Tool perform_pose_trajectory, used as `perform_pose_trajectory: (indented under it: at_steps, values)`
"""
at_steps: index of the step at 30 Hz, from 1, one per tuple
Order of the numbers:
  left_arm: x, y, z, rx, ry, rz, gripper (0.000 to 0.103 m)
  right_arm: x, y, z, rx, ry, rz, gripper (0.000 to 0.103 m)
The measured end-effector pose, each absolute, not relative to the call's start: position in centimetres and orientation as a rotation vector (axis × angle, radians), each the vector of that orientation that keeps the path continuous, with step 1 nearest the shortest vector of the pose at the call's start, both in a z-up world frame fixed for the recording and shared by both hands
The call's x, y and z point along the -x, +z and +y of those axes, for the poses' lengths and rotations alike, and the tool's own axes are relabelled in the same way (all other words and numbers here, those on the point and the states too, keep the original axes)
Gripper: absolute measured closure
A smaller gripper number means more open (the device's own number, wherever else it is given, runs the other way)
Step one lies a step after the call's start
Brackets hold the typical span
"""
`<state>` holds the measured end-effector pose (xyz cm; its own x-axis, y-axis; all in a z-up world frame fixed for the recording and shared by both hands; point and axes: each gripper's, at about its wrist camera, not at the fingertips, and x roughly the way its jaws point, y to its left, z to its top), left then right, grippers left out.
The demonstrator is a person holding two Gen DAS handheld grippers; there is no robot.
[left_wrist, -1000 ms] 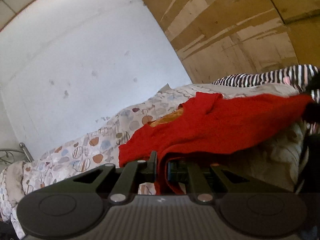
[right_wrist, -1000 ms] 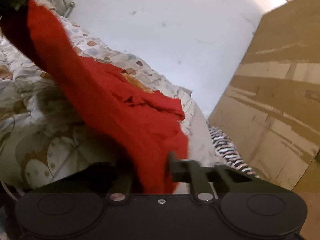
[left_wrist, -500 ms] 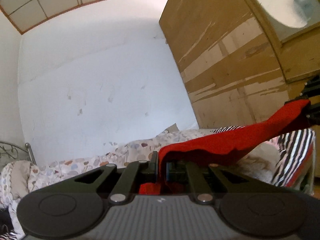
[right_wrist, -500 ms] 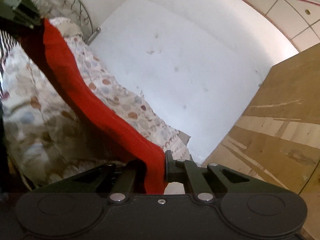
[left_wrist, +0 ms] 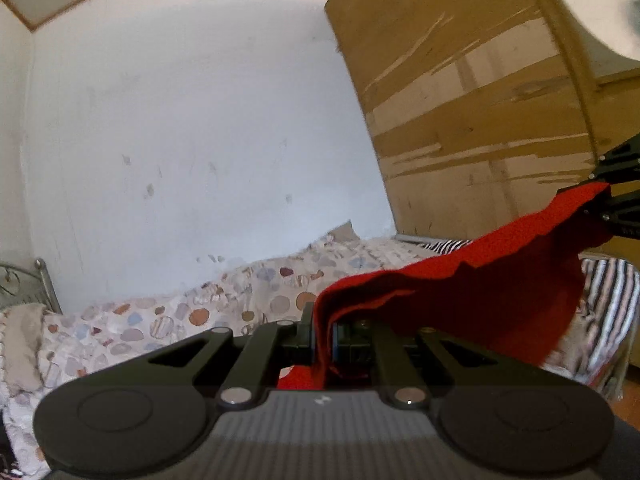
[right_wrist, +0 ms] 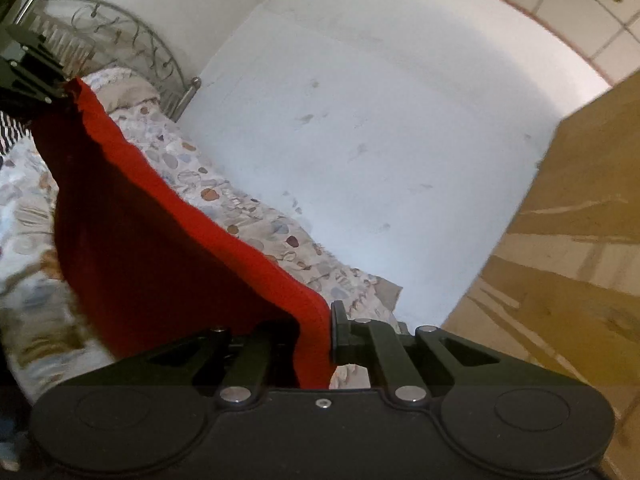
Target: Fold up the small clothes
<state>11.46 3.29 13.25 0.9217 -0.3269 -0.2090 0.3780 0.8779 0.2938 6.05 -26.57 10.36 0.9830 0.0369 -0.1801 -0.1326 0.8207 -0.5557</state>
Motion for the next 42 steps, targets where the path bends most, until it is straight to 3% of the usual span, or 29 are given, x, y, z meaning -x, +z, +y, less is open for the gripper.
perform_pose_trajectory:
  at_steps: [6, 15, 24, 29, 31, 32, 33, 35, 37, 42]
  values:
    - [-23.8, 11.8, 2.6, -0.393, -0.349, 0.297, 0.095, -19.3, 10.7, -27.9, 0.555, 0.161, 0.317, 0.095]
    - [-37.4, 4.6, 2.6, -0.413, -0.328, 0.518, 0.095, -34.6, 4.5, -27.5, 0.542, 0.199, 0.495, 0.095]
    - [-43.0, -1.3, 3.3, -0.360, -0.366, 0.662, 0.094, -40.3, -2.3, -26.5, 0.475, 0.184, 0.632, 0.094]
    - [-44.1, -1.9, 4.4, -0.258, -0.430, 0.716, 0.093, -41.4, -3.5, -27.3, 0.420, 0.173, 0.665, 0.082]
    - [-44.5, -1.7, 5.6, -0.168, -0.465, 0.744, 0.085, -41.9, -3.5, -27.9, 0.381, 0.170, 0.676, 0.069]
    - [-44.8, -1.6, 6.1, -0.131, -0.477, 0.755, 0.071, -42.1, -3.4, -28.2, 0.357, 0.178, 0.684, 0.066]
    - [-44.9, -1.4, 6.8, -0.086, -0.482, 0.759, 0.049, -42.3, -3.3, -28.6, 0.328, 0.191, 0.694, 0.059]
    - [-44.6, -0.8, 8.4, 0.000, -0.461, 0.732, 0.024, -42.6, -3.0, -29.4, 0.261, 0.197, 0.700, 0.040]
    - [-44.2, -0.4, 9.8, 0.066, -0.460, 0.709, 0.015, -42.6, -2.6, -30.0, 0.212, 0.207, 0.697, 0.022]
    - [-42.3, 0.6, 11.8, 0.126, -0.417, 0.660, 0.001, -41.4, -1.4, -30.9, 0.179, 0.222, 0.669, 0.004]
